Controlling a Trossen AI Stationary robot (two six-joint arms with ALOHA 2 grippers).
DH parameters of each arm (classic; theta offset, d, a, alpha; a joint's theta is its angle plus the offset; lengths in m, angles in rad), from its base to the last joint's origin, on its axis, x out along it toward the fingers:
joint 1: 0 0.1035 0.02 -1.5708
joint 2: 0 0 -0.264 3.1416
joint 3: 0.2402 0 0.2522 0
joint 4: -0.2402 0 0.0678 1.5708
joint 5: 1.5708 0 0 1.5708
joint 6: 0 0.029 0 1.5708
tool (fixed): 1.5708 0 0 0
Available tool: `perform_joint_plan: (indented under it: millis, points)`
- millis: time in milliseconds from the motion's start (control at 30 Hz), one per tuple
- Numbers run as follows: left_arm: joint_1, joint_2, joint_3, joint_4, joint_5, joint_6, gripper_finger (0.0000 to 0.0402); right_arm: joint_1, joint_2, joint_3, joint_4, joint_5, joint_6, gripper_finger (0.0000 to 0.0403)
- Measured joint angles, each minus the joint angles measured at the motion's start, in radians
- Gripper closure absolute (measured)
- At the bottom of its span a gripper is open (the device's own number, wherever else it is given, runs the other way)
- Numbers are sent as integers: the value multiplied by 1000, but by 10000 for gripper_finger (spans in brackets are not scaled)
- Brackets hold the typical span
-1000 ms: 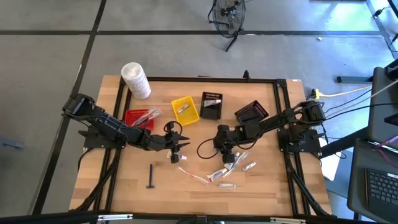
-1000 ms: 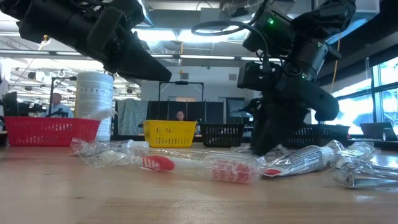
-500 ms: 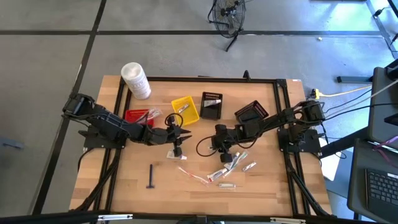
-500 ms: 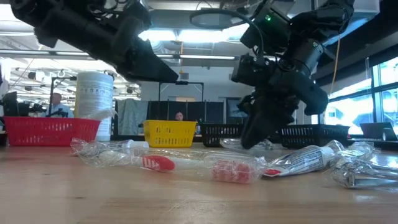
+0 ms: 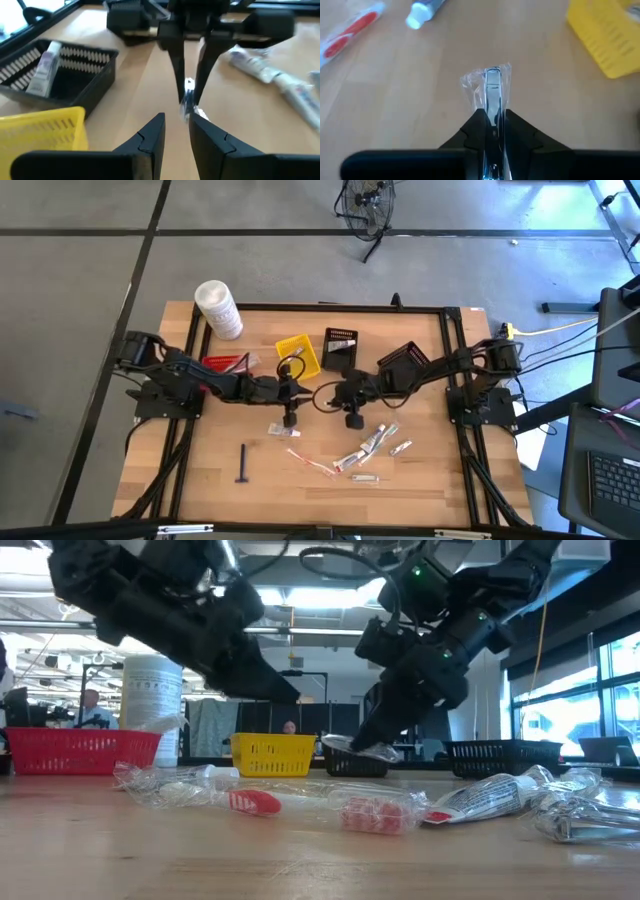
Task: Pick & Place Travel size toiletries
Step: Put the nail cutter into the yellow bin
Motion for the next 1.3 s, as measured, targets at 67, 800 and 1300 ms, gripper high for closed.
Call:
perform_joint_plan:
  millis: [67, 800, 1300]
  points:
    - [19, 24, 14, 1, 2, -4, 318, -17, 0, 0, 1, 0, -8, 340]
    - [152, 139, 131, -38, 245, 93, 317, -45, 0, 1, -6, 1, -16, 345]
    - [146, 139, 131, -38, 289, 105, 303, -45, 0, 2, 55, 1, -14, 342]
